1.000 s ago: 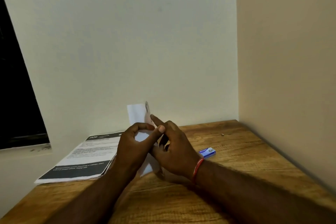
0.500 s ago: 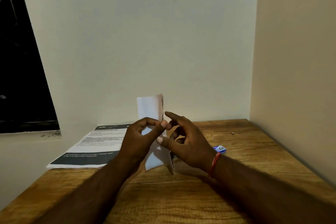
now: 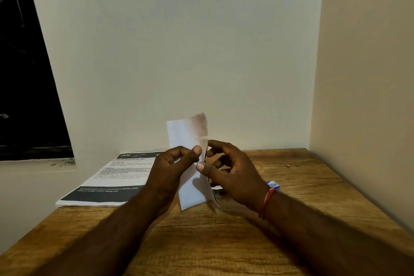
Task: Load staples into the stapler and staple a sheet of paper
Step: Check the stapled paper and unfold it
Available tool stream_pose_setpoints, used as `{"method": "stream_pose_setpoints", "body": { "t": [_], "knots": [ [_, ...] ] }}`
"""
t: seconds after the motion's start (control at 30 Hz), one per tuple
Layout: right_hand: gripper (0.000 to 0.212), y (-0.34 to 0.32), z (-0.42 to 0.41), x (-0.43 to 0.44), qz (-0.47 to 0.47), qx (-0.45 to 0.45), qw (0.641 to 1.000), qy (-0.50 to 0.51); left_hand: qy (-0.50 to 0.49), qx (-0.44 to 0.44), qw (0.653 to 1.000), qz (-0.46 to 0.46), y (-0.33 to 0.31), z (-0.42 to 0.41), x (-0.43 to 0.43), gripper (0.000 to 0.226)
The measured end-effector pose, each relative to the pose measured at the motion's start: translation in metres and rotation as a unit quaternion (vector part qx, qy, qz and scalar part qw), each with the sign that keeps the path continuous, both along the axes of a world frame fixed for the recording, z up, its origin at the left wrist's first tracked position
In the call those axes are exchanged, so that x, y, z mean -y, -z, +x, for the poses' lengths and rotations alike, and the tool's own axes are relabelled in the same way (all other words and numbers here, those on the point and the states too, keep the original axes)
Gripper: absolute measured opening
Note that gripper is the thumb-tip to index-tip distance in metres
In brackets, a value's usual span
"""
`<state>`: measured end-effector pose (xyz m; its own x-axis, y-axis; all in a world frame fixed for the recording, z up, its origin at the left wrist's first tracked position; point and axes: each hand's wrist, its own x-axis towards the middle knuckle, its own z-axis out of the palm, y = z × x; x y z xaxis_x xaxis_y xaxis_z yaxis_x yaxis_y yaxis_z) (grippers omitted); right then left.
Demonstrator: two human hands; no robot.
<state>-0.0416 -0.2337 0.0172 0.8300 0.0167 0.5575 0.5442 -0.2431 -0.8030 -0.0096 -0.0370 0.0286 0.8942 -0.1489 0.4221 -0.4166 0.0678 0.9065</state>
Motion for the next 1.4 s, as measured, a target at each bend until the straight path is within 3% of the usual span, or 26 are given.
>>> {"method": "stream_pose_setpoints", "body": {
  "t": [0.17, 0.3, 0.5, 0.7, 0.93, 1.4],
  "knots": [
    [0.062, -0.001, -0.0004, -0.0024, -0.015, 0.005, 1.0, -0.003, -0.006, 0.034, 0.999, 0.022, -0.0003, 0.0001, -0.0012, 0.074],
    [0.076, -0.002, -0.002, -0.002, -0.037, 0.013, 0.999, 0.003, -0.014, 0.071, 0.996, 0.054, 0.0006, 0.0008, -0.0008, 0.064],
    [0.072, -0.0025, -0.0022, 0.001, -0.05, 0.014, 0.999, 0.013, -0.025, 0.061, 0.997, 0.046, -0.0004, -0.0008, -0.0013, 0.071],
    [0.064, -0.0066, -0.0039, 0.0001, 0.004, -0.002, 1.0, -0.027, -0.012, 0.042, 0.998, 0.034, -0.0036, -0.0003, -0.0029, 0.066],
    [0.052, -0.006, -0.0021, 0.0021, 0.07, -0.026, 0.995, -0.066, -0.017, 0.031, 0.999, 0.02, -0.0017, 0.0014, -0.0041, 0.079],
    [0.046, -0.0067, -0.0041, 0.0021, 0.056, -0.022, 0.997, -0.047, -0.004, 0.034, 0.999, 0.027, -0.003, -0.0017, -0.0026, 0.063]
  ]
}}
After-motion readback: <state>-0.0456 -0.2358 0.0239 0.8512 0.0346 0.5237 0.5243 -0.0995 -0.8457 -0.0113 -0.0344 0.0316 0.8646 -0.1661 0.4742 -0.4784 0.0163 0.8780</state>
